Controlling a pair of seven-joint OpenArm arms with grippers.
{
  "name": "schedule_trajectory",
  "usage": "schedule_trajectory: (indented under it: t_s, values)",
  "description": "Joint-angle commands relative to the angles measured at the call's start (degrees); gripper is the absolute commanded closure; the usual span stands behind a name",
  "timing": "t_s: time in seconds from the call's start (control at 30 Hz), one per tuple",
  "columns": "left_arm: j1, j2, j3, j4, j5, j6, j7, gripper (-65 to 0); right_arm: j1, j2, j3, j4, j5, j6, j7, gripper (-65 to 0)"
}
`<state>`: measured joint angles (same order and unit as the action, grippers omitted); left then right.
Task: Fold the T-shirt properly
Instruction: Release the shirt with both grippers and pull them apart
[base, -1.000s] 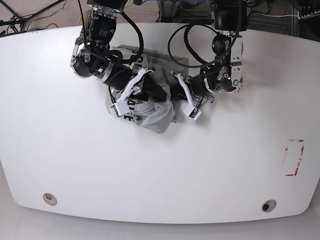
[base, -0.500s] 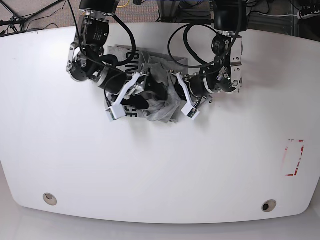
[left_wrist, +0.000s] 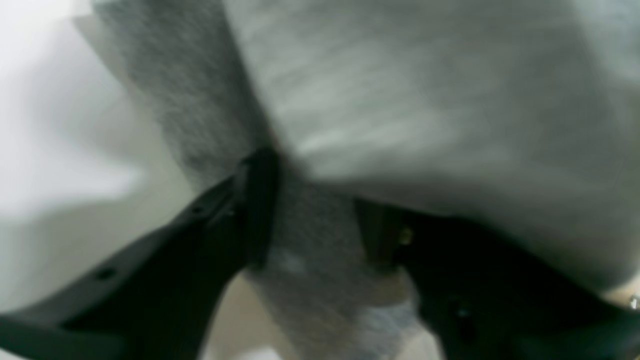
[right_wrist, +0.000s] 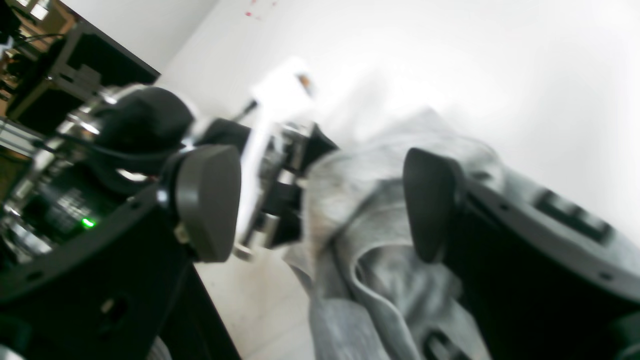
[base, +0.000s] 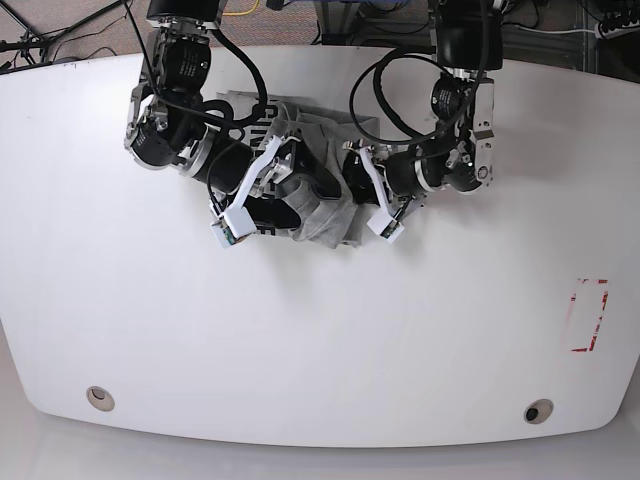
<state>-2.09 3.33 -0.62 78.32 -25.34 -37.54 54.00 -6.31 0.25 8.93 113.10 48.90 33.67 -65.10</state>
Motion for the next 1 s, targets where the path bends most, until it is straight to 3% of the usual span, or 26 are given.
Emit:
schedule_trajectory:
  t_s: [0.0,0.17,0.4,0.6,0.8,0.97]
  values:
    - [-0.3,-1.8,-1.9,2.8,-0.8,1.7,3.5,-35.8,0.5,2.1,0.0,1.1,1.4,0.6,1.4,-48.2]
    - [-1.0,-3.6,-4.2,5.1,-6.2,1.7,4.2,-37.5,-0.4,4.2,0.0,1.1,1.4,0.6,1.4,-48.2]
    - [-2.0,-9.5,-8.3,6.6,-15.0,1.4,5.7,-37.4,-2.2,8.1,-0.3,1.1,1.2,0.6,1.4,-48.0]
    - [-1.3,-17.9,-9.5,7.3,-26.2,1.4,5.7,-37.4,-4.3,11.2,-1.1,1.1,1.2,0.6,1.4,-48.0]
    - [-1.0,-25.6,-10.6,7.3,-35.0,1.4,5.7,-37.2,-3.8,14.3,-7.5,1.0,1.1,0.1,1.6,-48.0]
    - [1.5,-29.2,-15.4,7.8,-36.3,1.4,5.7,-37.2,-2.9,14.3,-11.4,0.9,-3.3,0.0,3.3,-48.0]
